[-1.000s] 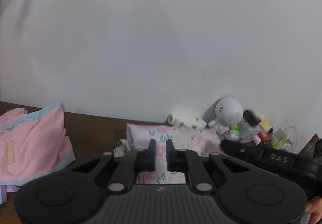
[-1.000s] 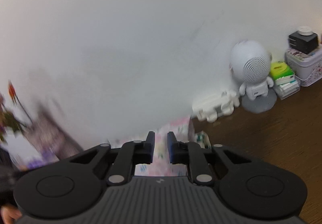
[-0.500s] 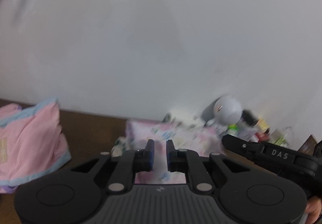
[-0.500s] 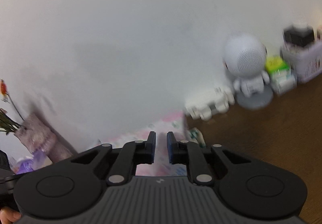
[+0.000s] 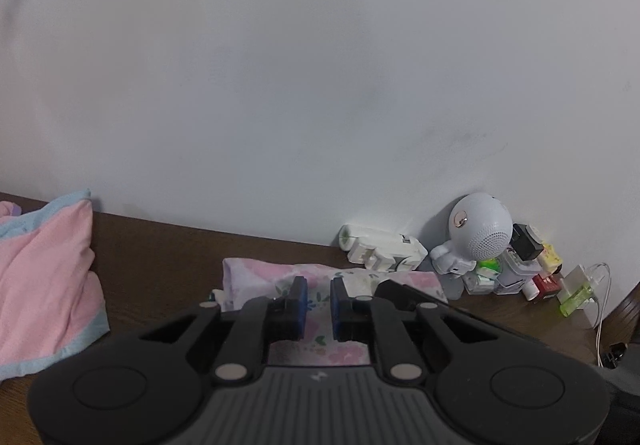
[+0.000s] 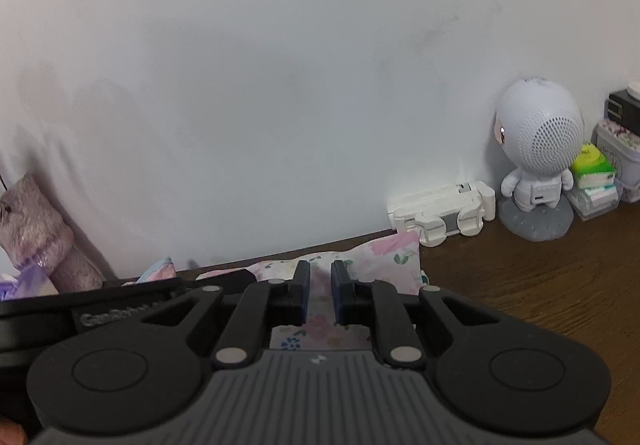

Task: Fold clothes
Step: 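Lower the dress stack onto the cream green-flowered cloth with both grippers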

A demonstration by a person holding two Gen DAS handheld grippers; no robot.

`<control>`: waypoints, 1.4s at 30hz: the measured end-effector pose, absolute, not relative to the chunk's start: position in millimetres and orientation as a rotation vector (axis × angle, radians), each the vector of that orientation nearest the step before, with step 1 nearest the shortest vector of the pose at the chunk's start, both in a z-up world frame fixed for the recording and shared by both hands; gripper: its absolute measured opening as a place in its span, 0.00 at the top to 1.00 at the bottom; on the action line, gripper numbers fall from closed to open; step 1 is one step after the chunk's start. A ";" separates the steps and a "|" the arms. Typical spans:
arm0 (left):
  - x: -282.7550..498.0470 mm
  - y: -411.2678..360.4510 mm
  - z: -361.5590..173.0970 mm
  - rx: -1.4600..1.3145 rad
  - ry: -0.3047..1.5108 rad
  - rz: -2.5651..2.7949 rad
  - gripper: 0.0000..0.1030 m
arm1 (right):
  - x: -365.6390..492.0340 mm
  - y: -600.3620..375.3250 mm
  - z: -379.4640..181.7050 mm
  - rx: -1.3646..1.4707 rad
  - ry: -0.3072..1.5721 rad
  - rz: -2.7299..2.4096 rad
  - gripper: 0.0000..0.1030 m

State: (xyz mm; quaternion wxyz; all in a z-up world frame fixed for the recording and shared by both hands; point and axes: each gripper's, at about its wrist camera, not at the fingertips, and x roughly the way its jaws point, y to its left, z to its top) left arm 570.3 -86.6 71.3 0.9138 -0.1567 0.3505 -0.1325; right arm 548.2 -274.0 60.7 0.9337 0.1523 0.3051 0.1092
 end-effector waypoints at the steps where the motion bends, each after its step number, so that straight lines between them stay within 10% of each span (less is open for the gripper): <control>1: 568.7 -83.4 73.0 -0.345 0.712 -0.282 0.91 | 547.0 -273.8 62.7 0.309 0.618 0.230 0.87; 42: 550.3 -123.3 105.9 -0.027 0.839 -0.148 0.89 | 547.9 -276.0 92.2 0.183 0.752 0.152 0.88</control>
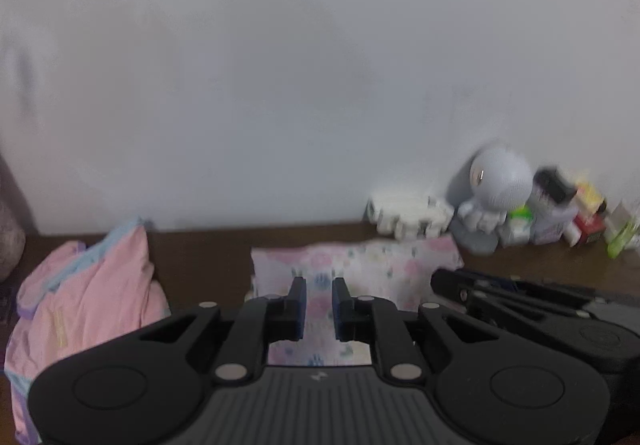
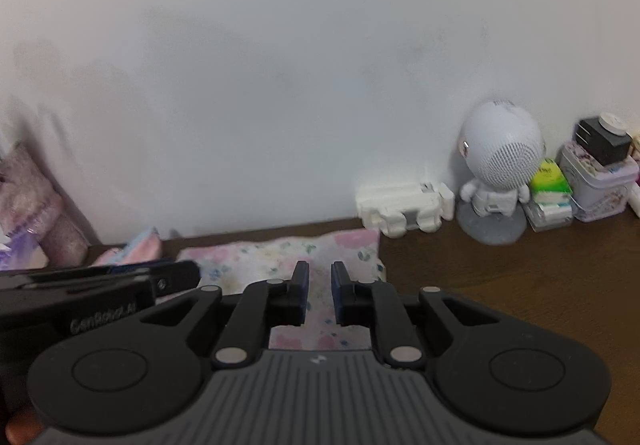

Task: Fold clothes
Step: 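Lower the dress stack onto the cream green-flowered cloth with both grippers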

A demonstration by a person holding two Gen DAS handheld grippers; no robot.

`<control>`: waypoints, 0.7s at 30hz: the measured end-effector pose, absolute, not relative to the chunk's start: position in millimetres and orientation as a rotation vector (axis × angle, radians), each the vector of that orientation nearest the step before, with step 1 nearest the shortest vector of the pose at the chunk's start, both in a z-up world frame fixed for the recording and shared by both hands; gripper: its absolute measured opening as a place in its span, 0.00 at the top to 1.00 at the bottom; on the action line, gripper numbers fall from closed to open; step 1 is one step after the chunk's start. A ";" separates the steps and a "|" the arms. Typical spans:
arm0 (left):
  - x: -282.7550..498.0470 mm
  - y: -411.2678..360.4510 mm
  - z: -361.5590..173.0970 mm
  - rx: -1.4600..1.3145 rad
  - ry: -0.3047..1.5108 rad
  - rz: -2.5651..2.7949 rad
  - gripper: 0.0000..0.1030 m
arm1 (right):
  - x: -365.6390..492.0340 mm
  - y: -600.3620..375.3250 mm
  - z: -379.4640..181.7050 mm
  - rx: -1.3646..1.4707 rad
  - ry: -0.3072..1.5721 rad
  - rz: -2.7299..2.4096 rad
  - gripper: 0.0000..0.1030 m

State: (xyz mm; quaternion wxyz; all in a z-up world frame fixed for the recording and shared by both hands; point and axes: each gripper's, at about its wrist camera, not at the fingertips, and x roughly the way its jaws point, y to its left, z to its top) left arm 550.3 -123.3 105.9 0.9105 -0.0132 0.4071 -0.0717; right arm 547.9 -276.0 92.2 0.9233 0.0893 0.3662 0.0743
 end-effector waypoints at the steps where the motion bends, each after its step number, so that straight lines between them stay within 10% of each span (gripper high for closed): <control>1: 551.3 -125.2 103.5 -0.021 0.853 -0.147 0.89 | 549.5 -275.0 89.3 0.176 0.762 0.146 0.88; 21: 535.4 -124.6 100.7 0.008 0.903 -0.148 0.88 | 531.3 -274.0 93.2 0.119 0.811 0.146 0.87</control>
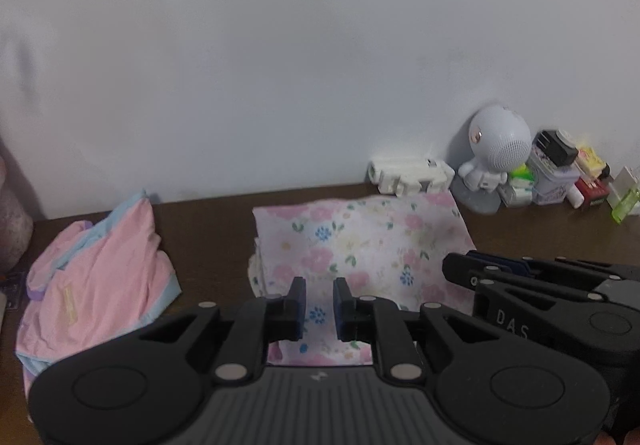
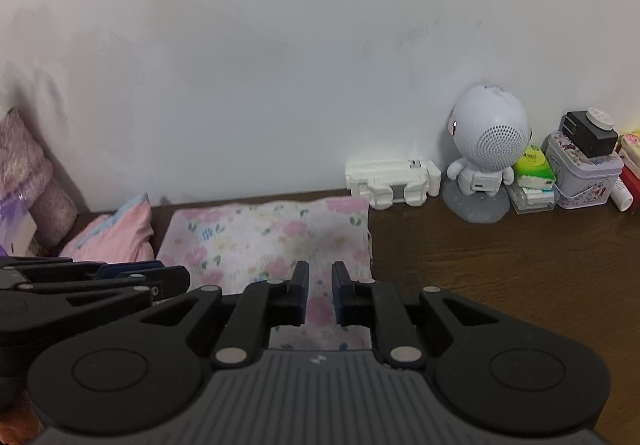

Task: Fold clothes
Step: 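Lower the dress stack onto the cream green-flowered cloth with both grippers, then open both grippers to release the dress stack on the cream cloth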

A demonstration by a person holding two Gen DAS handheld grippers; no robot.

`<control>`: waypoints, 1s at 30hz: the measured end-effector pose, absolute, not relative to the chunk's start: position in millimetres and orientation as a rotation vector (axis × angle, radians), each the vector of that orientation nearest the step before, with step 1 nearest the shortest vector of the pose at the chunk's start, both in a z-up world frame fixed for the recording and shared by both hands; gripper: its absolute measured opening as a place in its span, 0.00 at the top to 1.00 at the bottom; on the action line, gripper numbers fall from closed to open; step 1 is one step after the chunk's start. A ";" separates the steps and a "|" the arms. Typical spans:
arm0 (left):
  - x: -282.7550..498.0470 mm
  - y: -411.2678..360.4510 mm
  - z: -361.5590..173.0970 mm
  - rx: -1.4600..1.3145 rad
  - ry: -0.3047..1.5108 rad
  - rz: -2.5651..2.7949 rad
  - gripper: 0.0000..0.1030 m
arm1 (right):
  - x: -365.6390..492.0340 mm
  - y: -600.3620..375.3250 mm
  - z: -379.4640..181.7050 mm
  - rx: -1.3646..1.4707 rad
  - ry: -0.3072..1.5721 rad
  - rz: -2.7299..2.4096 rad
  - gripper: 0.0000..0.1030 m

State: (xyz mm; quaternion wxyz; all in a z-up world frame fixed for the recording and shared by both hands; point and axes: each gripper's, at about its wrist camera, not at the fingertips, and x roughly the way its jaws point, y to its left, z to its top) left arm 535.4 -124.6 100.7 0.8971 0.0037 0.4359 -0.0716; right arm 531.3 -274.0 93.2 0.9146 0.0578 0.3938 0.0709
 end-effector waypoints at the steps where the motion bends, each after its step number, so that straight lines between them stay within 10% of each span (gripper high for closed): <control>1: 536.4 -124.7 98.0 0.007 0.905 -0.145 0.88 | 531.9 -273.3 90.9 0.116 0.816 0.144 0.87; 10: 534.3 -116.0 97.3 -0.029 0.872 -0.168 0.87 | 533.5 -272.5 78.5 0.132 0.816 0.140 0.87; 15: 517.1 -109.0 106.3 -0.024 0.817 -0.173 0.55 | 515.7 -279.4 86.5 0.173 0.768 0.167 0.85; 20: 499.0 -106.3 109.7 -0.001 0.748 -0.187 0.34 | 497.2 -281.3 90.5 0.154 0.717 0.182 0.63; 30: 477.2 -97.1 103.7 -0.007 0.696 -0.176 0.23 | 473.8 -285.8 89.1 0.143 0.653 0.182 0.37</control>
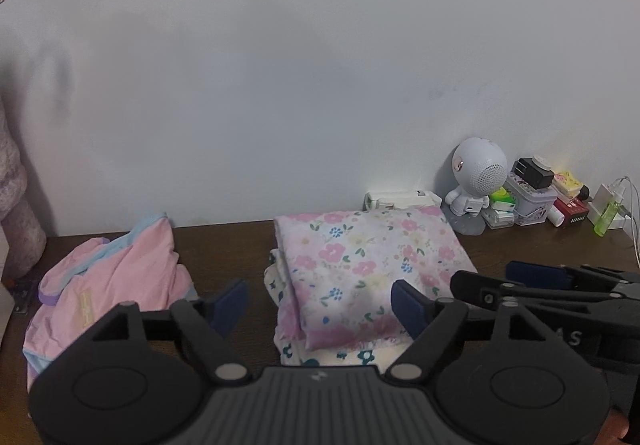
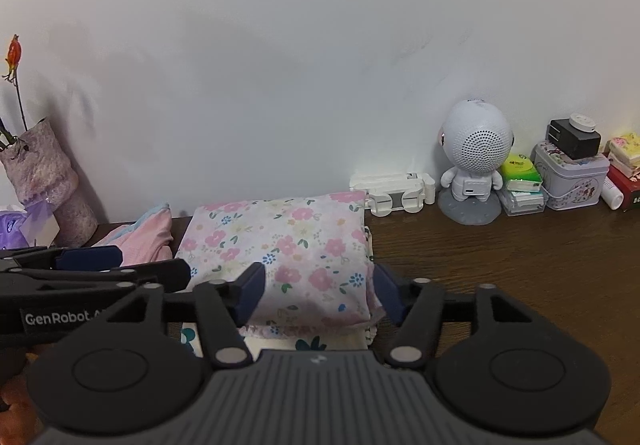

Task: Fold clothes
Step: 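Open both grippers to release the dress stack on the cream cloth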

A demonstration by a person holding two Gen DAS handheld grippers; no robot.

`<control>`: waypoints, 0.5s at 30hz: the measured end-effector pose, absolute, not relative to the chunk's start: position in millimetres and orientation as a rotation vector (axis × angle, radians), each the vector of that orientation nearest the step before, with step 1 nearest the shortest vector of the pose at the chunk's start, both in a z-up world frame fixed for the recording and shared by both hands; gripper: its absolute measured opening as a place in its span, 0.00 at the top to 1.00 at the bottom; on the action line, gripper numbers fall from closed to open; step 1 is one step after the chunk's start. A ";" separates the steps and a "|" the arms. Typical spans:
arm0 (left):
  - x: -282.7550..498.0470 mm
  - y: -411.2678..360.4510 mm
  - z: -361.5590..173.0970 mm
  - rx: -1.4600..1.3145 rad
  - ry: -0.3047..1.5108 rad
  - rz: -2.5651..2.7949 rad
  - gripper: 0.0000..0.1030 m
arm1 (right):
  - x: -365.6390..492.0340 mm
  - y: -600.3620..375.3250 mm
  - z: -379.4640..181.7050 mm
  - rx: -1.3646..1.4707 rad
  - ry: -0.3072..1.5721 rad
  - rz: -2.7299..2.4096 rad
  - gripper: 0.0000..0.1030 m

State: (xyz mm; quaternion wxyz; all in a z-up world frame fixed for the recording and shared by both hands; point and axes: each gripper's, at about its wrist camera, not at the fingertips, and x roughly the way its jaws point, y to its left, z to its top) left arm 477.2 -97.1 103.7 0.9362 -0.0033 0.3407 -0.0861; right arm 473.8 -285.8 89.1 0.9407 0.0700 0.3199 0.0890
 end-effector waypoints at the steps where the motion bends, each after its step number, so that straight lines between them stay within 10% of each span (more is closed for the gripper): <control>1: 475.4 -95.2 102.3 -0.008 0.696 -0.175 0.23 | 471.5 -285.9 88.2 0.141 0.648 0.182 0.34; 15: 425.1 -68.1 75.7 -0.018 0.676 -0.170 0.20 | 419.7 -282.3 69.9 0.150 0.586 0.222 0.16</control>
